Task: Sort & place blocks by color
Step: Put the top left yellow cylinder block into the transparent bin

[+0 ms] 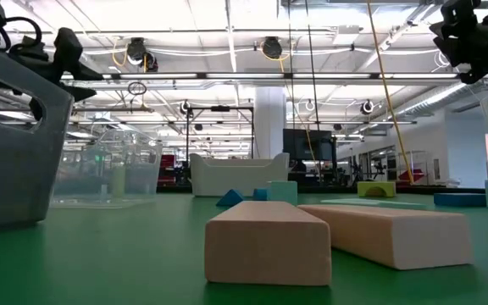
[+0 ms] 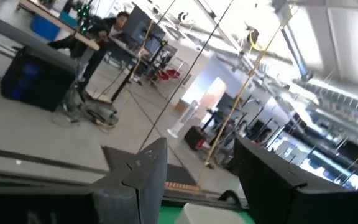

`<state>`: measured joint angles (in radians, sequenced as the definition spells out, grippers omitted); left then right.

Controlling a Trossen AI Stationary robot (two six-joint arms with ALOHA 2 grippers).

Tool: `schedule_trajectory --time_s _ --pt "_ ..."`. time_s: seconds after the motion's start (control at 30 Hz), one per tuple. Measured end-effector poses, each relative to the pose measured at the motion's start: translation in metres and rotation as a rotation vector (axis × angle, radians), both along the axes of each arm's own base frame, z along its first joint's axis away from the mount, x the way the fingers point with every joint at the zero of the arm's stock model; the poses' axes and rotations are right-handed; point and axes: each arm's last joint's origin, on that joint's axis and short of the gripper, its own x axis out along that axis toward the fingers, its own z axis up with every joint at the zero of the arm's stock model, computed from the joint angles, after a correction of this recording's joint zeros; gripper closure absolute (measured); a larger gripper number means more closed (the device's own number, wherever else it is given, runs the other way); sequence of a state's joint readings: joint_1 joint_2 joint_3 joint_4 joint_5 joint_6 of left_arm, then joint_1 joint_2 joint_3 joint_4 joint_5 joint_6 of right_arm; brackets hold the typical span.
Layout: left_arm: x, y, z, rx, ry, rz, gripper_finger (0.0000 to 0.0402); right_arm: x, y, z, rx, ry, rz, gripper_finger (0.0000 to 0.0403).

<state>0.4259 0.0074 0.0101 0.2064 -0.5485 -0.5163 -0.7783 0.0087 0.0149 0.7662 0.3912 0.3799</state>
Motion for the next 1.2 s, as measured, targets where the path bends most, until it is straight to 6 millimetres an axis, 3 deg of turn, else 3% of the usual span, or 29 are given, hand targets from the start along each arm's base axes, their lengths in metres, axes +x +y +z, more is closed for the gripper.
schedule_trajectory --time_s 0.53,0.77,0.93,1.2 --pt "0.001 -0.001 0.000 0.016 0.024 -0.046 0.0215 0.000 0.000 0.000 0.000 0.000 0.000 0.0264" --pt "0.002 -0.005 0.011 0.208 0.065 -0.156 0.0215 0.000 0.000 0.000 0.000 0.000 0.000 0.0264" --pt "0.002 -0.005 0.020 0.189 0.076 -0.161 0.0215 0.000 0.000 0.000 0.000 0.000 0.000 0.0264" --pt "0.010 -0.001 0.050 0.098 0.254 -0.180 0.0215 0.000 0.000 0.000 0.000 0.000 0.000 0.0264"
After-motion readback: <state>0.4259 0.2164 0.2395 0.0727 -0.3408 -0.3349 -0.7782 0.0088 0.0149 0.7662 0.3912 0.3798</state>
